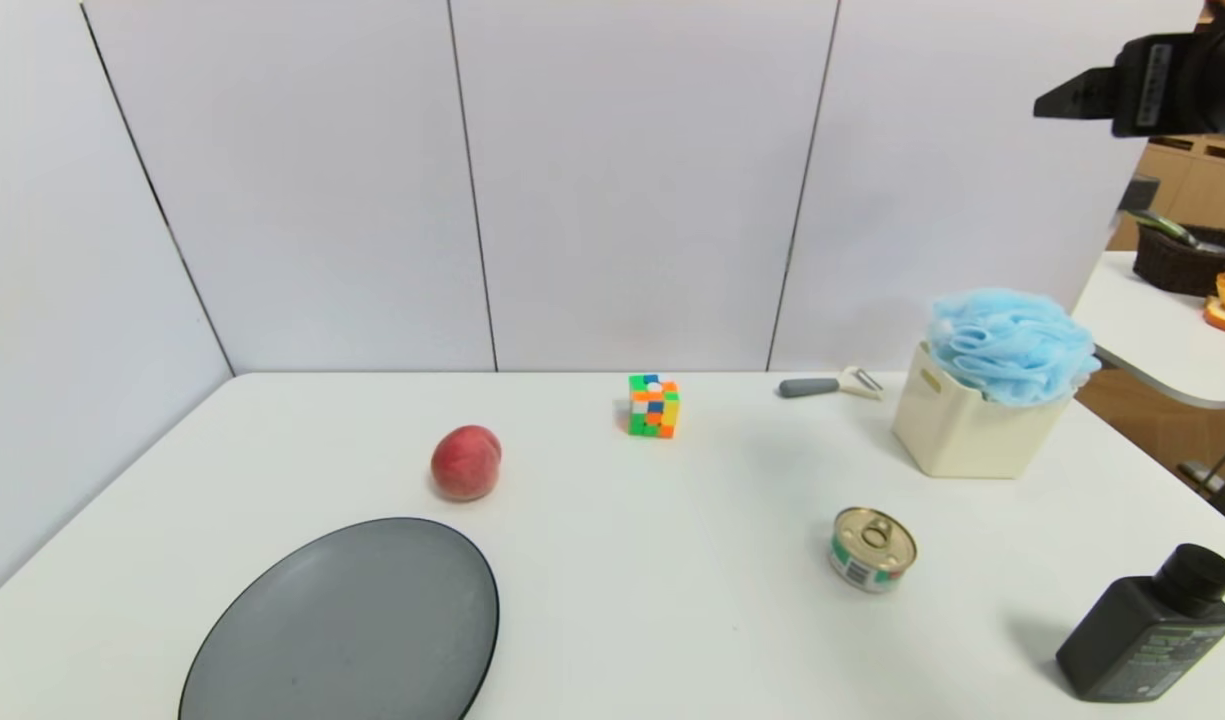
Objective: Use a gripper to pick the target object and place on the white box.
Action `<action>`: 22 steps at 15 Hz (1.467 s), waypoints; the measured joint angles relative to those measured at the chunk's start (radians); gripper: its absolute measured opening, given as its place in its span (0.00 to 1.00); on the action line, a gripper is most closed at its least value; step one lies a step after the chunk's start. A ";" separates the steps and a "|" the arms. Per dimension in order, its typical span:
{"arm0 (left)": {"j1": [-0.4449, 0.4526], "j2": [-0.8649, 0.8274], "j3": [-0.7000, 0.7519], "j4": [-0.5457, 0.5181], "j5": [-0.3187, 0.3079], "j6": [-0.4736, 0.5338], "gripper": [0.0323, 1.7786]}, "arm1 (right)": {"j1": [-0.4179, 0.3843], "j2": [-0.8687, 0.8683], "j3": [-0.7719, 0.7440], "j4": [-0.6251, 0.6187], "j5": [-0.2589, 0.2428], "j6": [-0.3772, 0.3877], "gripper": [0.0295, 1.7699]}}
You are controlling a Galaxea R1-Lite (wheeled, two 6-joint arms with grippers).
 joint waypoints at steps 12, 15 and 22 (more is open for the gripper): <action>0.000 0.000 0.000 0.000 0.000 0.001 0.95 | -0.047 -0.713 0.893 -0.589 0.161 -0.114 0.96; 0.000 0.000 0.000 0.000 0.000 0.000 0.95 | -0.064 -0.893 1.043 -0.607 0.203 -0.109 0.96; 0.000 0.000 0.000 0.000 0.000 0.000 0.95 | -0.088 -1.249 1.397 -0.647 0.271 -0.084 0.96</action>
